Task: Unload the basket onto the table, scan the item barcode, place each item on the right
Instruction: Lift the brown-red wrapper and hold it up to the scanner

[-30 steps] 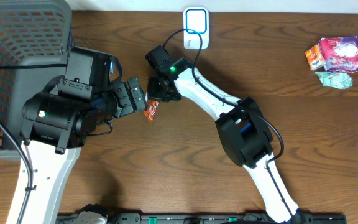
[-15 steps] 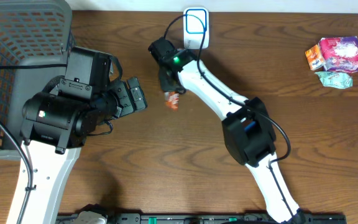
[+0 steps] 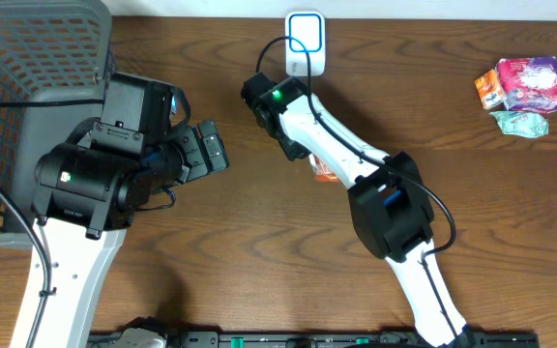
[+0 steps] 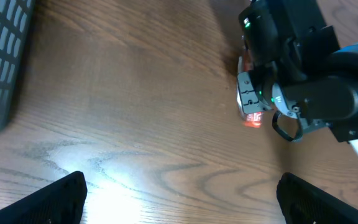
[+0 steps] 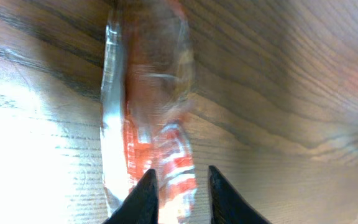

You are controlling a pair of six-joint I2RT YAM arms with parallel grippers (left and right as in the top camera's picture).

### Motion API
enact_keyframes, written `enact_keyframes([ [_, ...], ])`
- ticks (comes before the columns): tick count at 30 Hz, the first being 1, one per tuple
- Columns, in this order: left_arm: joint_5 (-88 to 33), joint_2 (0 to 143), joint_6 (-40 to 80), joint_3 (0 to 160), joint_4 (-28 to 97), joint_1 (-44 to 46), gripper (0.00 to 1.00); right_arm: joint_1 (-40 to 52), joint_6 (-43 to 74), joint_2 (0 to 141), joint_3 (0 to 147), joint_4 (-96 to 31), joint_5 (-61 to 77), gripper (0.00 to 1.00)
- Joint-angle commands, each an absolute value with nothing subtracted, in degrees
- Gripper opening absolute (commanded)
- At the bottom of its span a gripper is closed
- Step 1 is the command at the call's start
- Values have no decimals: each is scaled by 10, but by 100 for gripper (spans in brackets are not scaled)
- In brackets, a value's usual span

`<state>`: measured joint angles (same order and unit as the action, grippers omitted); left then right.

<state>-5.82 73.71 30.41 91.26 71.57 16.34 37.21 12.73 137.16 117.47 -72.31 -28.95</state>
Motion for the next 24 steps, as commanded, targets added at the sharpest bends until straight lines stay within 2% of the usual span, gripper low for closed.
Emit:
enact_keyframes([
  [1,-55,734,305,916,716,163,98,368,139,1357,1157,-708,-283,31],
  [3,-55,734,305,916,716,163,98,368,139,1357,1153,-695,-257,40],
  [6,-55,734,305,916,716,163,98,367,138,1354,1159,-684,-250,37],
  [11,-55,734,305,916,716,163,98,330,107,1352,1220,-707,-215,40],
  [15,-55,734,305,916,716,163,98,271,30,1352,1267,-737,-68,43],
  [19,-55,734,305,916,716,163,98,213,-51,1354,1258,-757,121,45],
  [21,-55,734,305,916,716,163,98,189,-84,1354,1236,-754,194,49],
  [24,-55,734,305,916,716,163,97,171,-87,1354,1202,-733,203,49],
])
